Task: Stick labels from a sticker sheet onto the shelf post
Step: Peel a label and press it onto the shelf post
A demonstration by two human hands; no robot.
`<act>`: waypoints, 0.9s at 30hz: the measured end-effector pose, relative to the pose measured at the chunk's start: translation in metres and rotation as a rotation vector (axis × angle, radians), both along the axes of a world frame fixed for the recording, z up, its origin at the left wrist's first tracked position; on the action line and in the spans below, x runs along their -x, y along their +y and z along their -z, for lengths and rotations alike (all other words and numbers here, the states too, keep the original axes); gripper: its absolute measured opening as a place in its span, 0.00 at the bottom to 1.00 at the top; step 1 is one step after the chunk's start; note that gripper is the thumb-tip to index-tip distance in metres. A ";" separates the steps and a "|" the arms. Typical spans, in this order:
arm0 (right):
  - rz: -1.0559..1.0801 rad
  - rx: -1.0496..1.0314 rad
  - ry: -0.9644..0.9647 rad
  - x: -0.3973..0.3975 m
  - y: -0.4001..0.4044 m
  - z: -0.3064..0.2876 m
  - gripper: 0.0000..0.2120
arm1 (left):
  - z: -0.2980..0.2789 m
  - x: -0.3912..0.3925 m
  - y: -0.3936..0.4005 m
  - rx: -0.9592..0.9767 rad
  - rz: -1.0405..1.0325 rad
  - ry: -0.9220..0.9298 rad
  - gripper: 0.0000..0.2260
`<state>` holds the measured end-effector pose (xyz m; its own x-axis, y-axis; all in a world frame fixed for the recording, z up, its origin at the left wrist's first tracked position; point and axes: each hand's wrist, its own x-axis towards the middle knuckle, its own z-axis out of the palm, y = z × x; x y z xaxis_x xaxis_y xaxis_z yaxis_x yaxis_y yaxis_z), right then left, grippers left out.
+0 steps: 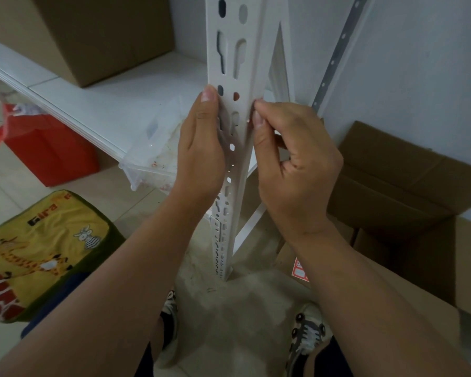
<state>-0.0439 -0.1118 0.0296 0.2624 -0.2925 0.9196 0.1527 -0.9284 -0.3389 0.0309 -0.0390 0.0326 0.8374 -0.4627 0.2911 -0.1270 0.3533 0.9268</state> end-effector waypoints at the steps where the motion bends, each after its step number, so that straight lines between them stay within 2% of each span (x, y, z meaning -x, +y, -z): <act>1: 0.012 0.025 0.008 0.000 0.000 0.000 0.06 | 0.000 0.000 0.000 0.005 0.002 0.004 0.19; 9: 0.037 0.111 0.023 0.000 -0.006 0.001 0.06 | -0.002 0.004 0.001 -0.013 -0.028 0.000 0.17; 27: 0.006 0.041 0.049 0.000 -0.003 0.004 0.06 | -0.003 0.008 0.000 -0.053 -0.050 0.021 0.17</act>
